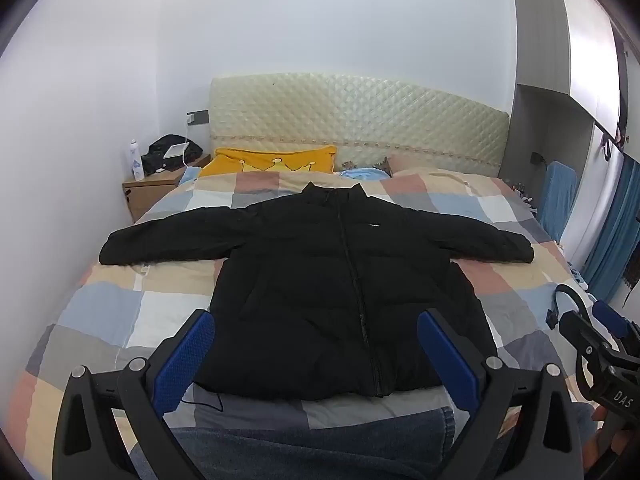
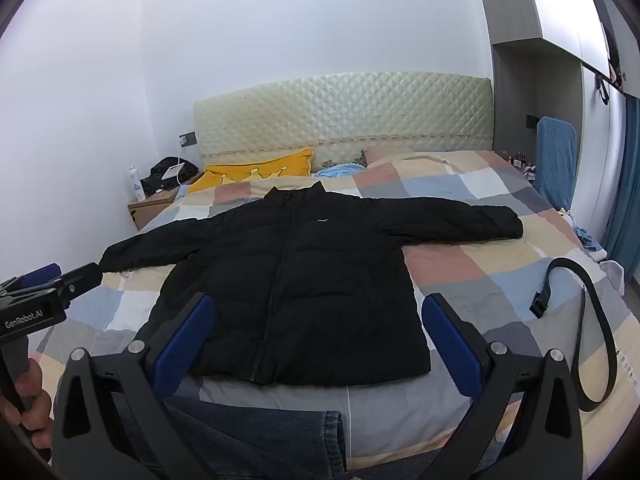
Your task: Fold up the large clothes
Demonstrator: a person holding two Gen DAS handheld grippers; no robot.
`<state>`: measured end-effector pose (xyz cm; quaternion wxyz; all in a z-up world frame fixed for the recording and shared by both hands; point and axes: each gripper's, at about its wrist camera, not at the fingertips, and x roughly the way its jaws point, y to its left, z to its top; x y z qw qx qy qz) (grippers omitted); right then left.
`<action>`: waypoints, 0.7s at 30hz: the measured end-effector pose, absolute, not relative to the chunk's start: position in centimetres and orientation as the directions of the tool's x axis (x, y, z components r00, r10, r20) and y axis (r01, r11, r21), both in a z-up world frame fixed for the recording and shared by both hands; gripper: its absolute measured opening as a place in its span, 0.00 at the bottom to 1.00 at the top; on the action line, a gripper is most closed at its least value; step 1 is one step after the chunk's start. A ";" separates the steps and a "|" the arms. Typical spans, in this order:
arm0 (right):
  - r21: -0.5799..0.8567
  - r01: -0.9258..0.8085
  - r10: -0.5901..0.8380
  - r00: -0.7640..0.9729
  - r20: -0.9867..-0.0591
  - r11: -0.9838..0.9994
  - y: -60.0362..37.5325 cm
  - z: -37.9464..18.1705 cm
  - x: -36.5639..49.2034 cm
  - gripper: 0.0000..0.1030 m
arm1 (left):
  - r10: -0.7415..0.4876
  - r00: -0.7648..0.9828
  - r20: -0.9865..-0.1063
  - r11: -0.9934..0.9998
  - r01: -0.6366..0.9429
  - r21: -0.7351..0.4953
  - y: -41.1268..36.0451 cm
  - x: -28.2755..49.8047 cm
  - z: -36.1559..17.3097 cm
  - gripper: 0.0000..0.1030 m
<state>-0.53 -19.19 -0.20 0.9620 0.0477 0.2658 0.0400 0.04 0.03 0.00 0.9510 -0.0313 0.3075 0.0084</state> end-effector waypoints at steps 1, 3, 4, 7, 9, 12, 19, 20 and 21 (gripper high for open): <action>0.113 -0.052 0.103 0.855 -0.508 0.992 -19.2 -0.2 -0.5 1.00 | -0.004 0.811 -0.585 0.998 -0.035 -0.055 0.1 0.1 0.0 1.00; 0.112 -0.051 0.101 0.857 -0.505 0.992 -19.3 -0.2 -0.6 1.00 | -0.002 0.813 -0.583 0.998 -0.037 -0.055 0.2 0.2 0.0 1.00; 0.112 -0.052 0.101 0.858 -0.503 0.992 -19.3 -0.2 -0.6 1.00 | -0.002 0.813 -0.582 0.998 -0.037 -0.054 0.0 0.2 0.2 1.00; 0.113 -0.054 0.104 0.859 -0.502 0.992 -19.3 -0.2 -0.7 1.00 | -0.006 0.815 -0.580 0.998 -0.035 -0.059 0.4 0.3 0.6 1.00; 0.110 -0.054 0.102 0.859 -0.502 0.993 -19.4 -0.3 -0.6 1.00 | -0.005 0.815 -0.579 0.998 -0.035 -0.058 0.7 0.5 0.7 1.00; 0.106 -0.052 0.099 0.860 -0.501 0.993 -19.6 -0.4 -0.5 1.00 | -0.005 0.819 -0.574 0.998 -0.030 -0.051 0.6 0.7 0.8 1.00; 0.107 -0.059 0.105 0.858 -0.503 0.993 -20.0 0.1 0.0 1.00 | 0.002 0.822 -0.570 0.998 -0.035 -0.047 0.0 0.5 0.7 1.00; 0.111 -0.058 0.106 0.859 -0.501 0.992 -19.9 0.0 -0.4 1.00 | 0.004 0.822 -0.570 0.998 -0.036 -0.046 0.0 0.5 0.7 1.00; 0.113 -0.058 0.108 0.858 -0.502 0.992 -19.9 0.0 -0.4 1.00 | 0.005 0.822 -0.570 0.998 -0.037 -0.044 0.0 0.5 0.7 1.00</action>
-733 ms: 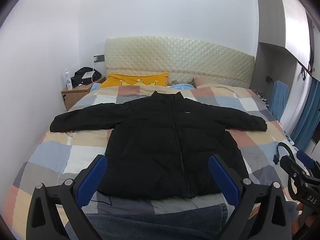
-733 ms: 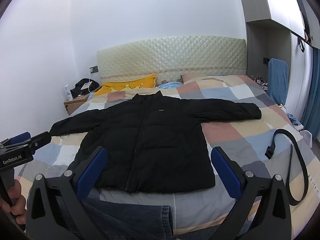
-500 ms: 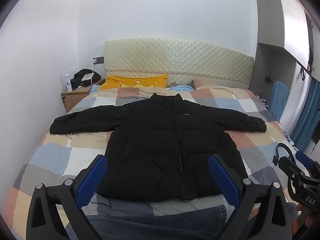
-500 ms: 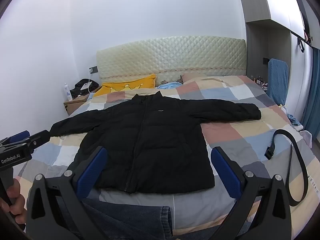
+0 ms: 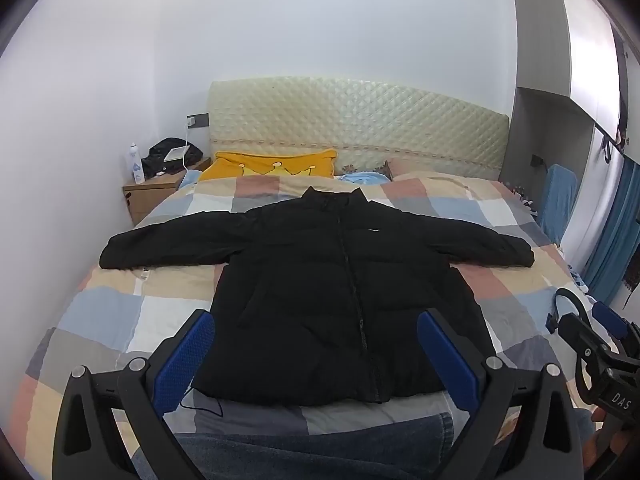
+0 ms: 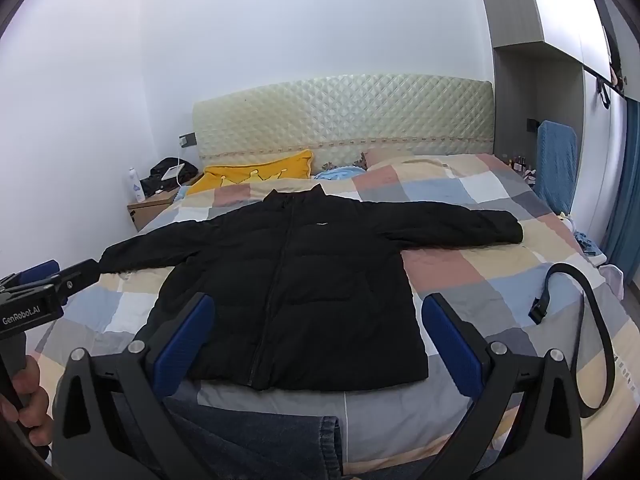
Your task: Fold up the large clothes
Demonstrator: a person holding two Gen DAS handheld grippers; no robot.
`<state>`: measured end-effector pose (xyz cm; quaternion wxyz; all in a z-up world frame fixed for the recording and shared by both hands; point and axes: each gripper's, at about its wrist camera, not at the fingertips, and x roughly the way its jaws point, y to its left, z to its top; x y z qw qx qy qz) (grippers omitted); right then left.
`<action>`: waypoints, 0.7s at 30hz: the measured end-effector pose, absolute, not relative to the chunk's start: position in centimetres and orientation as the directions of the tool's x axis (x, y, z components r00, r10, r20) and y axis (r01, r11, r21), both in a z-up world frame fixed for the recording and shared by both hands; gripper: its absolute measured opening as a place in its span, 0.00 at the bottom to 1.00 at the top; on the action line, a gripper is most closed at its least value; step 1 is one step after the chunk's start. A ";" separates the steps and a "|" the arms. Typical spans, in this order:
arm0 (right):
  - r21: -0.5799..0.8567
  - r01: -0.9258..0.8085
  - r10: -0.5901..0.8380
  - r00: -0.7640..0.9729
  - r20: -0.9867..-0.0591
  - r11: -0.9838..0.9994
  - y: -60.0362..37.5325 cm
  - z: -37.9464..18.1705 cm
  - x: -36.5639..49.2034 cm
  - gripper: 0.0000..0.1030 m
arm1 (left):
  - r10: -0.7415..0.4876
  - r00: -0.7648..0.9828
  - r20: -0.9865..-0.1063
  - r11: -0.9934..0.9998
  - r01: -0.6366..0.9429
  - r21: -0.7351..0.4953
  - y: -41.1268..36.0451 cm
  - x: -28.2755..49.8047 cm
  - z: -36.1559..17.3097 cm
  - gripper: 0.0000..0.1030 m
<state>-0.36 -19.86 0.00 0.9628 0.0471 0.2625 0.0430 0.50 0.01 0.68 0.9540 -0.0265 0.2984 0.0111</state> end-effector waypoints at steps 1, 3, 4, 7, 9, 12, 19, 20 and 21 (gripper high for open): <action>0.114 -0.058 0.108 0.858 -0.501 0.992 -19.9 0.0 -0.3 1.00 | 0.004 0.822 -0.570 0.998 -0.036 -0.044 0.0 0.5 0.7 1.00; 0.112 -0.057 0.106 0.859 -0.500 0.992 -19.9 -0.1 -0.3 1.00 | 0.003 0.822 -0.570 0.999 -0.033 -0.043 0.0 0.6 0.6 1.00; 0.110 -0.055 0.103 0.860 -0.500 0.992 -19.9 -0.1 -0.3 1.00 | 0.005 0.822 -0.570 0.999 -0.034 -0.041 -0.1 0.5 0.6 1.00; 0.110 -0.050 0.099 0.862 -0.497 0.993 -19.9 -0.3 -0.4 1.00 | 0.000 0.822 -0.570 0.999 -0.030 -0.044 -0.1 0.5 0.5 1.00; 0.111 -0.051 0.100 0.861 -0.499 0.993 -20.0 -0.5 -0.3 1.00 | -0.001 0.820 -0.573 0.999 -0.030 -0.043 0.0 0.6 0.4 1.00; 0.105 -0.051 0.097 0.860 -0.500 0.993 -19.9 -0.5 -0.3 1.00 | -0.002 0.817 -0.577 0.998 -0.031 -0.047 0.2 0.7 0.3 1.00; 0.108 -0.052 0.099 0.860 -0.501 0.993 -20.0 -0.6 -0.5 1.00 | -0.003 0.822 -0.569 0.998 -0.029 -0.047 0.0 0.3 0.4 1.00; 0.107 -0.051 0.098 0.860 -0.500 0.993 -20.0 -0.6 -0.4 1.00 | -0.002 0.822 -0.569 0.999 -0.029 -0.046 -0.1 0.3 0.4 1.00; 0.105 -0.050 0.096 0.861 -0.499 0.993 -20.0 -0.6 -0.4 1.00 | -0.003 0.822 -0.570 0.999 -0.029 -0.046 -0.1 0.3 0.4 1.00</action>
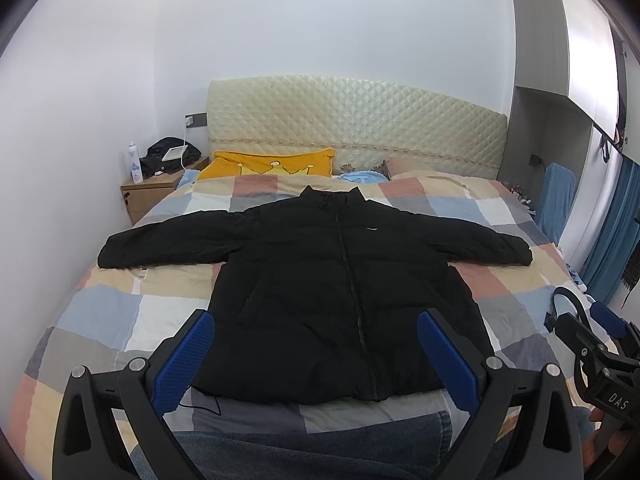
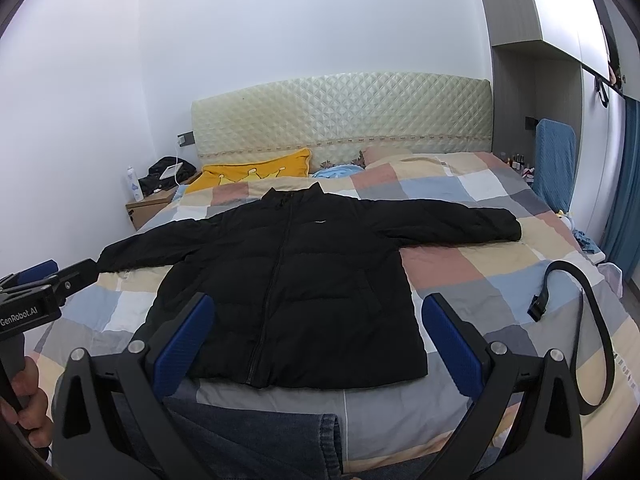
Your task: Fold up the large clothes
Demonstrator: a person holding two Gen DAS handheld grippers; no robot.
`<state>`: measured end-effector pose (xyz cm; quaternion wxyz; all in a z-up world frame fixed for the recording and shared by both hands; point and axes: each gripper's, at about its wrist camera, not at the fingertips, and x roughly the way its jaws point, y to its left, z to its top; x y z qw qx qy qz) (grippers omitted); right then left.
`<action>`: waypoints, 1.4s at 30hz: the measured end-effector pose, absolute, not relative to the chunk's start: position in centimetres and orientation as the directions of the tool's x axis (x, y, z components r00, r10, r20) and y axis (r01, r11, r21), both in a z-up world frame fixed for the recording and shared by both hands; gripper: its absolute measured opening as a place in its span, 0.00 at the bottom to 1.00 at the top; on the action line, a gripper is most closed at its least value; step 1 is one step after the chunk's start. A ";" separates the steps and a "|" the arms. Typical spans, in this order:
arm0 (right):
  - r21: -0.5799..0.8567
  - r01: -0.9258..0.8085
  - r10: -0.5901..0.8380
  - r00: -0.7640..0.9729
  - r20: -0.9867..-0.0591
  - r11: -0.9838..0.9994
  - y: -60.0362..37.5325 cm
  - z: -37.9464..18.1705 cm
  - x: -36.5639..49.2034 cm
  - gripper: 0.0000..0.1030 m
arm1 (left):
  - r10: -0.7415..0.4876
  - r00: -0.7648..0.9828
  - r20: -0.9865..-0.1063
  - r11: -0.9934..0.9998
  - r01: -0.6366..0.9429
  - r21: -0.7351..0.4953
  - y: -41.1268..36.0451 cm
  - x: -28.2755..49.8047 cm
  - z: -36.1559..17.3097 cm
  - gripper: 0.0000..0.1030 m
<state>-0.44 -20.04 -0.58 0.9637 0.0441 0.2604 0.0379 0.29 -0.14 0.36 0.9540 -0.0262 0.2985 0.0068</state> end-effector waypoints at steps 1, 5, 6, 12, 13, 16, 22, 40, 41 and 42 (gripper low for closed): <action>0.105 -0.050 0.096 0.862 -0.498 0.993 -20.1 -0.6 -0.4 1.00 | -0.003 0.822 -0.570 0.999 -0.029 -0.046 -0.1 0.2 0.4 1.00; 0.103 -0.052 0.097 0.862 -0.498 0.993 -20.1 -0.6 -0.5 1.00 | -0.004 0.822 -0.570 0.999 -0.028 -0.047 -0.1 0.2 0.4 1.00; 0.103 -0.052 0.097 0.862 -0.498 0.993 -20.2 -0.6 -0.5 1.00 | -0.003 0.823 -0.569 0.999 -0.028 -0.047 -0.1 0.2 0.4 1.00; 0.107 -0.054 0.101 0.860 -0.500 0.993 -20.4 -0.6 -0.7 1.00 | -0.002 0.821 -0.572 0.999 -0.029 -0.045 -0.2 0.2 0.5 1.00; 0.106 -0.054 0.100 0.860 -0.500 0.993 -20.5 -0.6 -0.7 1.00 | -0.001 0.820 -0.572 0.999 -0.029 -0.045 -0.2 0.2 0.5 1.00; 0.107 -0.053 0.100 0.861 -0.498 0.993 -20.5 -0.6 -0.7 1.00 | -0.001 0.821 -0.571 0.999 -0.029 -0.044 -0.2 0.2 0.5 1.00; 0.104 -0.054 0.100 0.859 -0.502 0.993 -20.3 -0.6 -0.7 1.00 | 0.002 0.821 -0.571 0.999 -0.031 -0.040 -0.3 0.2 0.6 1.00; 0.121 -0.058 0.111 0.861 -0.497 0.991 -20.3 -0.6 -0.6 1.00 | 0.001 0.817 -0.576 0.999 -0.030 -0.041 -0.4 0.3 0.5 1.00; 0.120 -0.058 0.111 0.861 -0.497 0.991 -20.3 -0.8 -0.6 1.00 | 0.003 0.818 -0.575 0.999 -0.031 -0.040 -0.4 0.3 0.5 1.00; 0.115 -0.058 0.108 0.861 -0.497 0.992 -20.3 -0.8 -0.6 1.00 | 0.004 0.818 -0.575 0.999 -0.032 -0.039 -0.3 0.3 0.5 1.00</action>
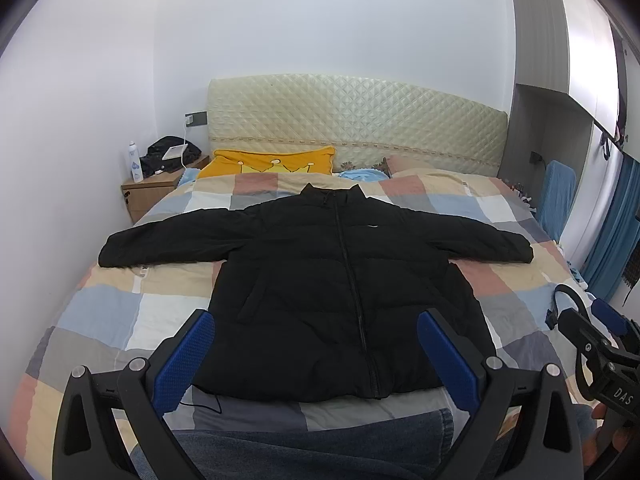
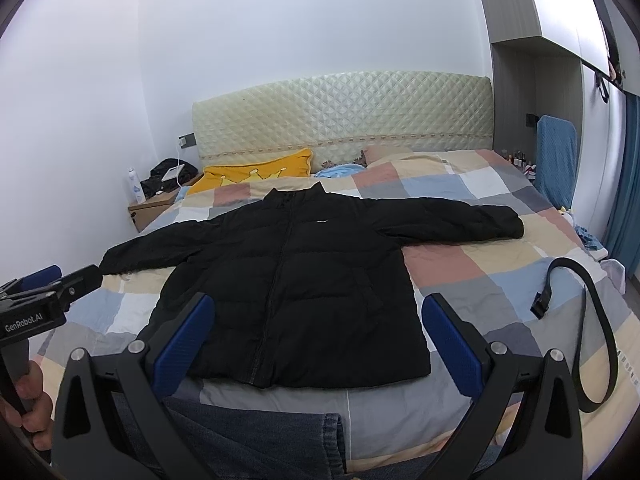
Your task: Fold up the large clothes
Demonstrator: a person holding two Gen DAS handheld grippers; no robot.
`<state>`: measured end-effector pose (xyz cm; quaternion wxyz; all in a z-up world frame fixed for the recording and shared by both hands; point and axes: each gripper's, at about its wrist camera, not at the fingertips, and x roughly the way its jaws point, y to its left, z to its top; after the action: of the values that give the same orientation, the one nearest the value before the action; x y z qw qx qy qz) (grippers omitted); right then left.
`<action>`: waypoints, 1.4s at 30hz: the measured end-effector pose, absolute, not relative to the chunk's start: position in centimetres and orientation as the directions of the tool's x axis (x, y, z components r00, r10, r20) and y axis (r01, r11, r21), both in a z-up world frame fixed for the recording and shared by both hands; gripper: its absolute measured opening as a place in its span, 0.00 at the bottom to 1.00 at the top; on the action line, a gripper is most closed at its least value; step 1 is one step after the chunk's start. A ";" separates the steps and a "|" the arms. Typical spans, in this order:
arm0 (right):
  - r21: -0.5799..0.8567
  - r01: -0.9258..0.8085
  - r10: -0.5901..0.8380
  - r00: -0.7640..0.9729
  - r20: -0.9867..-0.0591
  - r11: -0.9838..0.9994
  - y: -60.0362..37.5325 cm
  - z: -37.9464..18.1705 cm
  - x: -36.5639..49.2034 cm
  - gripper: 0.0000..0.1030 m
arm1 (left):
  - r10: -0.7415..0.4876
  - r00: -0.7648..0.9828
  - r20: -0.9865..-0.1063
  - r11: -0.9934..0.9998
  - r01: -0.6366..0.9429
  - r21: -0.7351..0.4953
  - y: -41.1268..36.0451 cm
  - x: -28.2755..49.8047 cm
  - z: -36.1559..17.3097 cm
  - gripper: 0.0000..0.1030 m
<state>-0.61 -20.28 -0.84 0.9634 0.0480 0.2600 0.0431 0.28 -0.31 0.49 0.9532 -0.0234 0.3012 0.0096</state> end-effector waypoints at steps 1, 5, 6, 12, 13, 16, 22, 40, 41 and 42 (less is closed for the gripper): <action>0.109 -0.057 0.104 0.861 -0.497 0.992 -20.3 -0.9 -0.6 1.00 | 0.005 0.819 -0.574 0.999 -0.033 -0.039 -0.2 0.2 0.4 1.00; 0.113 -0.062 0.111 0.860 -0.498 0.992 -20.3 -1.0 -0.7 1.00 | 0.006 0.817 -0.576 0.998 -0.038 -0.043 -0.1 0.4 0.3 1.00; 0.109 -0.062 0.108 0.860 -0.499 0.992 -20.3 -1.0 -0.7 1.00 | 0.006 0.818 -0.576 0.998 -0.038 -0.042 0.0 0.4 0.3 1.00; 0.119 -0.062 0.113 0.857 -0.502 0.991 -20.7 -0.9 -0.5 1.00 | 0.000 0.818 -0.575 0.999 -0.030 -0.042 0.1 0.5 0.1 1.00; 0.121 -0.060 0.114 0.857 -0.502 0.991 -20.8 -0.9 -0.4 1.00 | -0.003 0.816 -0.578 0.999 -0.026 -0.042 0.1 0.8 0.0 1.00; 0.111 -0.054 0.104 0.855 -0.509 0.992 -21.2 -0.7 0.6 1.00 | -0.019 0.813 -0.582 0.999 -0.012 -0.049 -0.2 1.7 -0.2 1.00; 0.111 -0.034 0.085 0.866 -0.493 0.993 -22.9 0.0 2.6 1.00 | -0.060 0.828 -0.558 0.997 0.027 -0.068 -1.5 4.2 0.1 1.00; 0.204 0.190 -0.081 0.891 -0.447 0.960 -39.9 -1.1 16.7 1.00 | -0.155 0.849 -0.504 0.988 0.142 -0.064 -5.0 18.0 -0.9 1.00; 0.199 0.202 -0.093 0.887 -0.453 0.959 -40.6 -1.6 17.4 1.00 | -0.152 0.843 -0.515 0.988 0.138 -0.065 -5.0 19.1 -1.5 1.00; 0.197 0.220 -0.107 0.880 -0.463 0.955 -41.7 -2.3 18.8 1.00 | -0.150 0.838 -0.524 0.989 0.135 -0.067 -5.0 19.7 -2.1 1.00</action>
<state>18.79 -41.67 -2.32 0.9617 0.1228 0.2301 -0.0850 19.71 -5.02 -2.08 0.9586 -0.0139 0.2744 -0.0743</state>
